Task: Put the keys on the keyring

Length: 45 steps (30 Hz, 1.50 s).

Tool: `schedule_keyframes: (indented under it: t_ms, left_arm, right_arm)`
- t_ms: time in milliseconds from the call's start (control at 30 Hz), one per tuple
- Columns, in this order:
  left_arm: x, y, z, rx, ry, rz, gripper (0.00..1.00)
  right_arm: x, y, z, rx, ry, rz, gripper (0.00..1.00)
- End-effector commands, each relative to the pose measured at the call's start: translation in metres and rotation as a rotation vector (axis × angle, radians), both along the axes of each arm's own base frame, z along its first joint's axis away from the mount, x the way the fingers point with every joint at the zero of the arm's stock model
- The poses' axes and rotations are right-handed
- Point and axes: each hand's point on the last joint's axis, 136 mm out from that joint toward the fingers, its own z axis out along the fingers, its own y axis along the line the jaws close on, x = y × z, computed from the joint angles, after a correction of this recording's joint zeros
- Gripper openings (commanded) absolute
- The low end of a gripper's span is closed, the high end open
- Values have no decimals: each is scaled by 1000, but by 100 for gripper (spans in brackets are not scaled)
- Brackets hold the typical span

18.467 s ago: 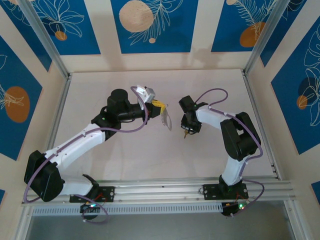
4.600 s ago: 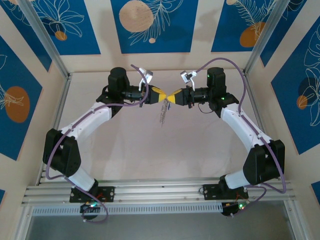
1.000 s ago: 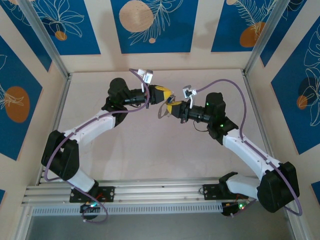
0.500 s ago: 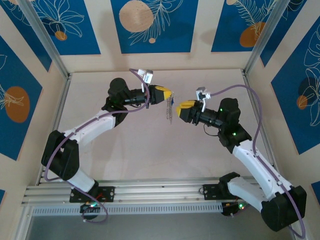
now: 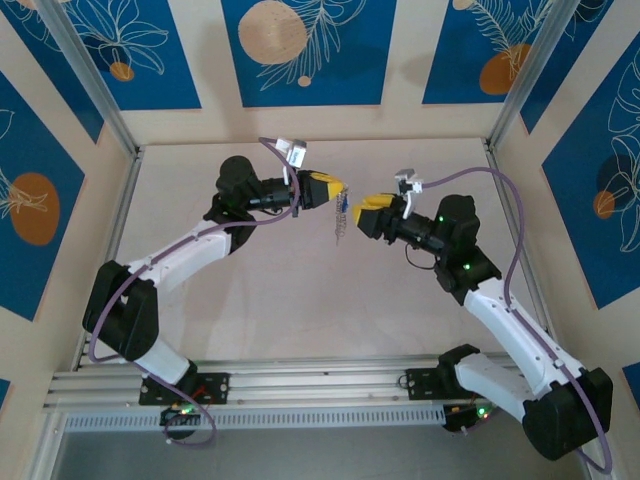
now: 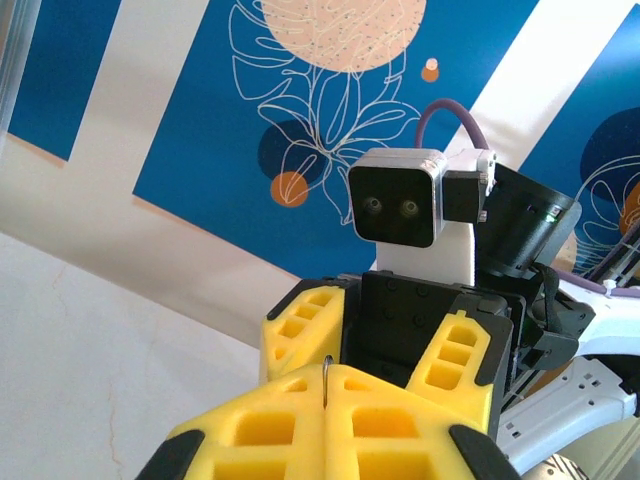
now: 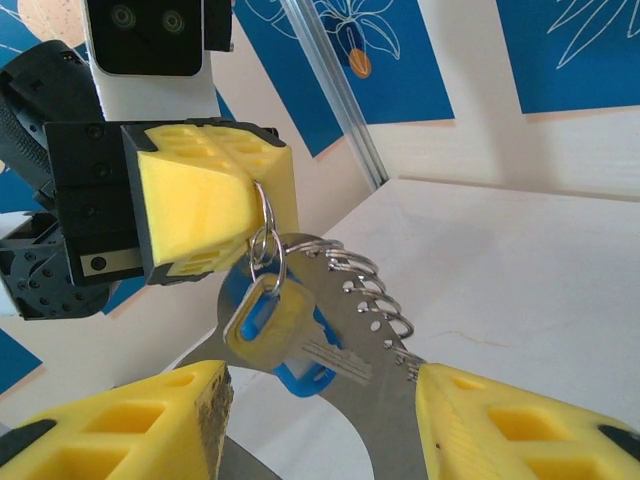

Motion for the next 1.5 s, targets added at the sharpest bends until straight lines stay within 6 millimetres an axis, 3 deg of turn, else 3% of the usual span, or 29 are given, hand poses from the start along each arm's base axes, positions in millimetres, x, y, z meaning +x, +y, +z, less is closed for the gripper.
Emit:
schedule_keyframes:
  t_ms: [0,467,1100,1200,1467]
  left_arm:
    - [-11,-1,30,-56,-80,-15,0]
    - [-11,-3,28,-49,-80,-19,0]
    - [-12,-4,29,-53,-88,-20,0]
    - [-11,-4,29,-53,-89,-18,0]
    - [-11,-4,30,-56,-90,-17,0]
  right_arm:
    - [0,4,30,36,-78,-2,53]
    - [10,11,34,48,-87,6,51]
    - [7,19,23,27,-60,60,4]
    - [5,20,22,25,-57,74,0]
    - [-3,31,16,10,-41,128,0]
